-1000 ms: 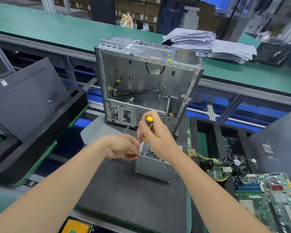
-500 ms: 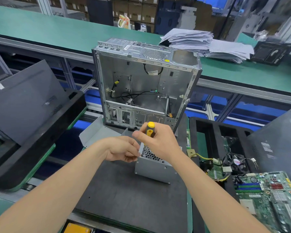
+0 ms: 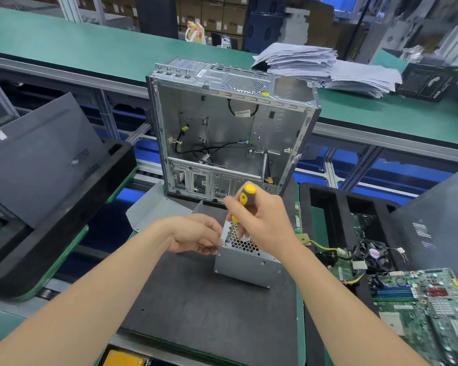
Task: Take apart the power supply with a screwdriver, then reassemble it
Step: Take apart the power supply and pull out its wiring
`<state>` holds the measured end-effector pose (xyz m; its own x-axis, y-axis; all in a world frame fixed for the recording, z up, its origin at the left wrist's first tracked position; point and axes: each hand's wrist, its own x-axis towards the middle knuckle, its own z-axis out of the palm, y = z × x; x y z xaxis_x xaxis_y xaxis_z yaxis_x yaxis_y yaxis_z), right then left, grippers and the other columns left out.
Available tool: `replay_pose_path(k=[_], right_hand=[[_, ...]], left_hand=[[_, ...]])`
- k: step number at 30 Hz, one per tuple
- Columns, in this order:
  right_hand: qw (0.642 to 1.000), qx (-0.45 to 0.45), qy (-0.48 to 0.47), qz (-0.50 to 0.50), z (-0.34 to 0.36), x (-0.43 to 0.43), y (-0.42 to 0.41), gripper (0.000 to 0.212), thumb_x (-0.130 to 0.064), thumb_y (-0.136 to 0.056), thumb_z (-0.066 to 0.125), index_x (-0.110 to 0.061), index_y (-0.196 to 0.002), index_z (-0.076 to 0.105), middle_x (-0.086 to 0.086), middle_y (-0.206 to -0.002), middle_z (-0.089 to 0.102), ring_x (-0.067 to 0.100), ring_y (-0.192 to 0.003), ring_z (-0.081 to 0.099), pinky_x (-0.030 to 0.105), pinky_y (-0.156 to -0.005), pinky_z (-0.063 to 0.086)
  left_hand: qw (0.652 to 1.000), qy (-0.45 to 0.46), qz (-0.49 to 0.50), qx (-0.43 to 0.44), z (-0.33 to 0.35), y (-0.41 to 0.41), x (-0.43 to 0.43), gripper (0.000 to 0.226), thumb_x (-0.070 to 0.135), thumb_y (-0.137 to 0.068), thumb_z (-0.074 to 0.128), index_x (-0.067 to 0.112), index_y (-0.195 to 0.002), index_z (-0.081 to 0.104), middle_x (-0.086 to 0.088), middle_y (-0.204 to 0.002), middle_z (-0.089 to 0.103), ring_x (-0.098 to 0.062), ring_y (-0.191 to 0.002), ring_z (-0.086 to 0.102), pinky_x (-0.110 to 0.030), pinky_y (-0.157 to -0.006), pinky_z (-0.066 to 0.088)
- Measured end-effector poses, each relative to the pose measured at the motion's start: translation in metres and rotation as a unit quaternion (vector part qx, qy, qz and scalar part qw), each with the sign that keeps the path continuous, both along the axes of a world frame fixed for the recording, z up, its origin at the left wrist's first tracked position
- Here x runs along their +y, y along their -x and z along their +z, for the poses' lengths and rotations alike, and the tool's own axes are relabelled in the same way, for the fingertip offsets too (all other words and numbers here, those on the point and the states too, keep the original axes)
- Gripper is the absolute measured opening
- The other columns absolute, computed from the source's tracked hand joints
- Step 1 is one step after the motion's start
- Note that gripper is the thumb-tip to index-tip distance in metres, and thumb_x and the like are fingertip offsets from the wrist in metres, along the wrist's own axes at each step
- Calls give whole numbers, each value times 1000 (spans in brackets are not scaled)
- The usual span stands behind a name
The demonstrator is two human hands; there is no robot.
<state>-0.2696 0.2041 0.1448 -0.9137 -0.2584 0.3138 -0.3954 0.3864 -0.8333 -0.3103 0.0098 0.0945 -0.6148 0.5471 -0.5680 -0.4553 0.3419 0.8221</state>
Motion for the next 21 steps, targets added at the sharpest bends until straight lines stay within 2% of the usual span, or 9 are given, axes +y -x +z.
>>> replay_pose_path(k=[2, 5, 10, 14, 21], right_hand=[[999, 15, -24, -24, 1, 2, 2, 34, -44, -101, 64, -17, -84, 53, -2, -69, 73, 19, -47, 68, 29, -53, 53], [999, 4, -34, -20, 0, 5, 5, 31, -43, -101, 63, -18, -85, 54, -3, -71, 74, 18, -48, 69, 27, -54, 53], [999, -17, -30, -15, -7, 5, 3, 28, -42, -102, 63, -22, -86, 53, -2, -73, 74, 20, -50, 70, 28, -56, 55], [999, -18, -31, -16, -7, 4, 2, 28, -41, -102, 63, -19, -87, 54, -2, -74, 74, 20, -50, 70, 27, -57, 54], [999, -29, -43, 9, -3, 6, 0, 25, -37, -102, 63, -18, -89, 55, -3, -77, 76, 20, -53, 71, 31, -59, 58]], left_hand=[[1000, 0, -7, -8, 0, 1, -1, 14, -2, -97, 64, 10, -95, 57, 5, -57, 63, -15, -68, 64, -39, -94, 46], [1000, -1, -7, -6, -3, 2, 0, 18, 1, -95, 69, 12, -92, 55, 6, -56, 61, -13, -65, 64, -38, -91, 45], [1000, 20, 5, 11, -6, 3, 4, 20, 0, -93, 70, 12, -89, 54, 0, -64, 64, -17, -69, 64, -29, -77, 50], [999, 27, 7, 16, -6, 5, 6, 21, -1, -92, 69, 13, -88, 55, -2, -70, 65, -18, -69, 65, -27, -71, 51], [1000, 28, 9, 9, -8, 6, 6, 22, -3, -91, 68, 13, -86, 54, 0, -64, 62, -18, -68, 62, -34, -83, 48]])
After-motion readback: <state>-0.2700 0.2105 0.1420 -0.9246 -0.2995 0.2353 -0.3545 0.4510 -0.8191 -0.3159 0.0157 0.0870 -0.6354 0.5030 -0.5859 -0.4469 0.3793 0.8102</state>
